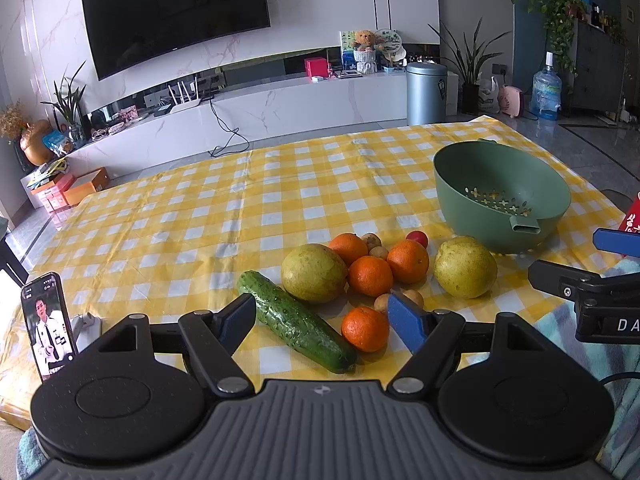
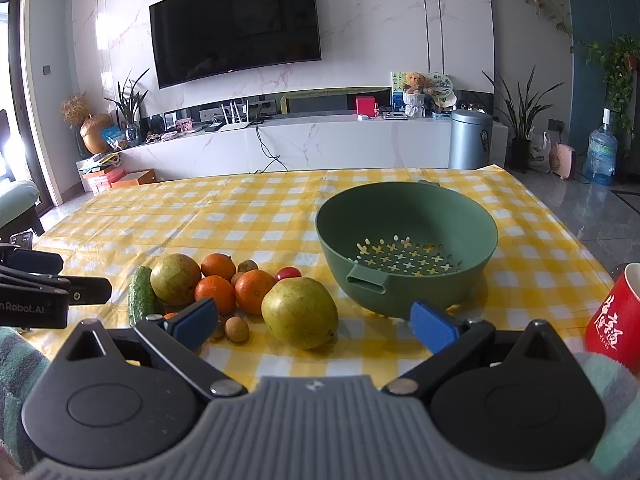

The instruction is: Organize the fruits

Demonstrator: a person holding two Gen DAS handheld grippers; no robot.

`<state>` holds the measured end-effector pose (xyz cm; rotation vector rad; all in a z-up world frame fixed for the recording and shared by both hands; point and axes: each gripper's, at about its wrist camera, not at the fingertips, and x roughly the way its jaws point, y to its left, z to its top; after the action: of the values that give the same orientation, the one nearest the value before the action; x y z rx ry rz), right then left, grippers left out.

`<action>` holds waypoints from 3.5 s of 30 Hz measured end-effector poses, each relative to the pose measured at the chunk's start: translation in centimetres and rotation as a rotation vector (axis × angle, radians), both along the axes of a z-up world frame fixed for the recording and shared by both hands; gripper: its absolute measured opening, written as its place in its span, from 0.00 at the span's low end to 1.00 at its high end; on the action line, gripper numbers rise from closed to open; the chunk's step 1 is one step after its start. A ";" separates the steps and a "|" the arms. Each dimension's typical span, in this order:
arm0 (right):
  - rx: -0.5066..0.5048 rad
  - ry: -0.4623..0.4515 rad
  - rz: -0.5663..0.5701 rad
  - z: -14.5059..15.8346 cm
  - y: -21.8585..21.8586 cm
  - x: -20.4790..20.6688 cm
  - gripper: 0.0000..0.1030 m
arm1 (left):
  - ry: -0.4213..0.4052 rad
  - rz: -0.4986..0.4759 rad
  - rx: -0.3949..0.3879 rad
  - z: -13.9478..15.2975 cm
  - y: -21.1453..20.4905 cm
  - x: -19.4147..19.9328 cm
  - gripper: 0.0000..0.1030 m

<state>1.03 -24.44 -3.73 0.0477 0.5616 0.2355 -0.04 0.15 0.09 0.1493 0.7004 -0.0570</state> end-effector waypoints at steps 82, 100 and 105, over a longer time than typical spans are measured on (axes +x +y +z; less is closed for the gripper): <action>-0.027 0.079 -0.005 -1.3 0.1 1.3 0.96 | 0.008 -0.028 0.007 -0.4 0.0 -0.1 0.85; -0.020 0.211 -0.021 -2.7 2.0 5.2 0.83 | 0.096 -0.027 -0.078 -1.7 1.5 3.9 0.73; 0.006 0.222 -0.006 -3.2 2.5 6.3 0.72 | 0.134 0.029 -0.134 -2.9 2.5 5.5 0.72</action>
<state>7.33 -21.89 -6.92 0.0826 0.7813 0.2271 5.46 2.63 -2.84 0.0064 0.8293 -0.0865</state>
